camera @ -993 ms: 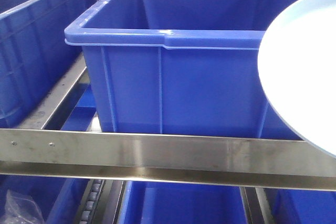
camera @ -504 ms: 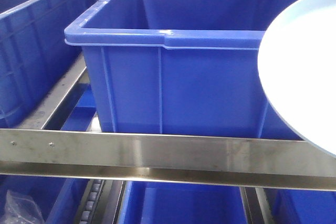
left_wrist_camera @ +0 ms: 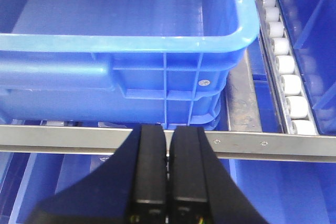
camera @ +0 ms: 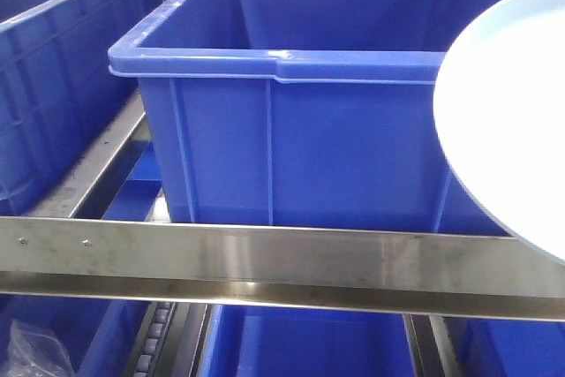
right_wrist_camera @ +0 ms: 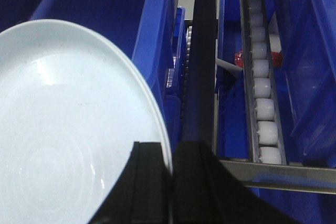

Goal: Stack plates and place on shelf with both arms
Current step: 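Hold the stacked plates in the right gripper while driving up to the crate shelf, then lower the stacked plates with the right gripper into the blue crate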

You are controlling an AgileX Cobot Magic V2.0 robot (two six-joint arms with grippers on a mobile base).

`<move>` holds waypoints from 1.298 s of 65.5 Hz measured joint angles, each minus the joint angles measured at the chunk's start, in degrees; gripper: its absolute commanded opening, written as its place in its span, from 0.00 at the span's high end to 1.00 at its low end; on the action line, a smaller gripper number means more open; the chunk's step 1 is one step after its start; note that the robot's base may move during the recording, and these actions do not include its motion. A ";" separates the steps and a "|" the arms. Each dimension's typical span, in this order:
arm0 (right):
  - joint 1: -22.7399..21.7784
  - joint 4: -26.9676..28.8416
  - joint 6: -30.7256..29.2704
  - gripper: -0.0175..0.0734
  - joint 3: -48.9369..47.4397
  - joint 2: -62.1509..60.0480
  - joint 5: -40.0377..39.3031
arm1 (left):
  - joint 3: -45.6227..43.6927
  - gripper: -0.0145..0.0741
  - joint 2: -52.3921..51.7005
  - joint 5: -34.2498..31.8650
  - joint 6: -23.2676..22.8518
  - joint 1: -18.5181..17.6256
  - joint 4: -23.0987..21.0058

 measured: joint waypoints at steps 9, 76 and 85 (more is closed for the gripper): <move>0.00 0.00 0.00 0.75 0.00 0.00 -1.02 | 0.00 0.74 0.00 0.00 0.00 0.00 0.00; 12.50 5.02 -0.10 0.75 -37.09 45.90 -8.50 | 0.00 0.74 0.00 0.00 0.00 0.00 0.00; 14.17 5.12 0.00 0.75 -40.57 53.11 -11.39 | 0.00 0.74 0.00 0.00 0.00 0.00 0.00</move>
